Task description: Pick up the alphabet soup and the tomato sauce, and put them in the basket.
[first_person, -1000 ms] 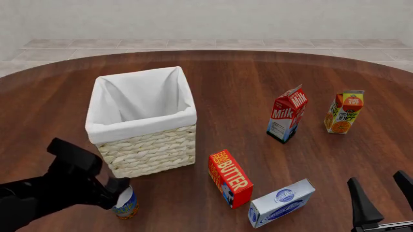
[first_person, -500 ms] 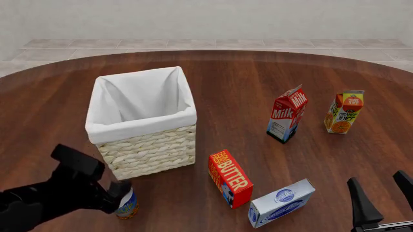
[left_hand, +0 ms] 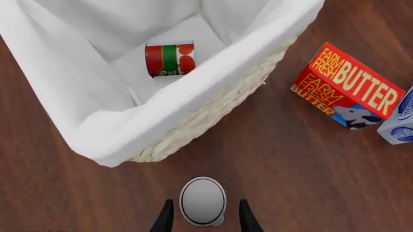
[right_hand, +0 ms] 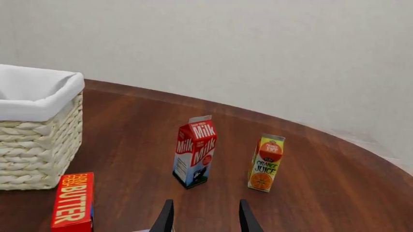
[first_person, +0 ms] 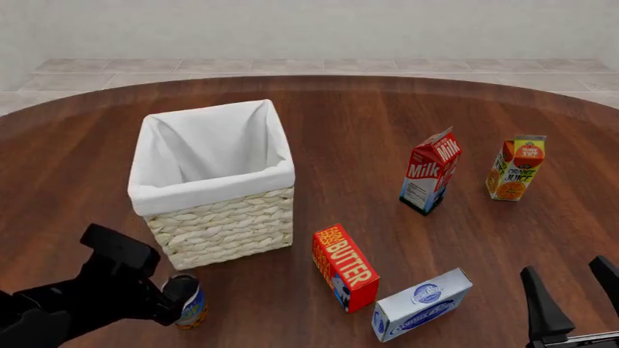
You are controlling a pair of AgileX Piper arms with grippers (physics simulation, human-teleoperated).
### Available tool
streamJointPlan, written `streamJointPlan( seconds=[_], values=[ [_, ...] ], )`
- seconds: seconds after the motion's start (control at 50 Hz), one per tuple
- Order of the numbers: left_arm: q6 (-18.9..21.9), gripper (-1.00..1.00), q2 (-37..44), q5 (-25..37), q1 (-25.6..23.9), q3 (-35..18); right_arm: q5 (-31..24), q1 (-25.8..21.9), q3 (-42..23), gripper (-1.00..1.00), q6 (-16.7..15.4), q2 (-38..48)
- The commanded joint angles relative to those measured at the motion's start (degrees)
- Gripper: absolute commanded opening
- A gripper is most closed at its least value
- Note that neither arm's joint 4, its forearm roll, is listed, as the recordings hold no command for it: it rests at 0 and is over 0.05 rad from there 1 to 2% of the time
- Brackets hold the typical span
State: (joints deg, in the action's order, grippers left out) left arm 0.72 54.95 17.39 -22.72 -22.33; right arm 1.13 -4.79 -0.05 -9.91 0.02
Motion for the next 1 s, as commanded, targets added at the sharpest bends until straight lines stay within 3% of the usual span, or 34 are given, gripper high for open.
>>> streamJointPlan(
  seconds=[0.02, 1.0],
  values=[
    [-0.3, 1.00, 1.1, -1.5, 0.2, 0.5, 0.0, 0.0, 0.0, 1.00, 0.0, 0.0],
    [-2.1, 1.00, 4.9, -8.3, -0.6, 4.6, 0.0, -0.1, 0.0, 1.00, -0.1, 0.0]
  ],
)
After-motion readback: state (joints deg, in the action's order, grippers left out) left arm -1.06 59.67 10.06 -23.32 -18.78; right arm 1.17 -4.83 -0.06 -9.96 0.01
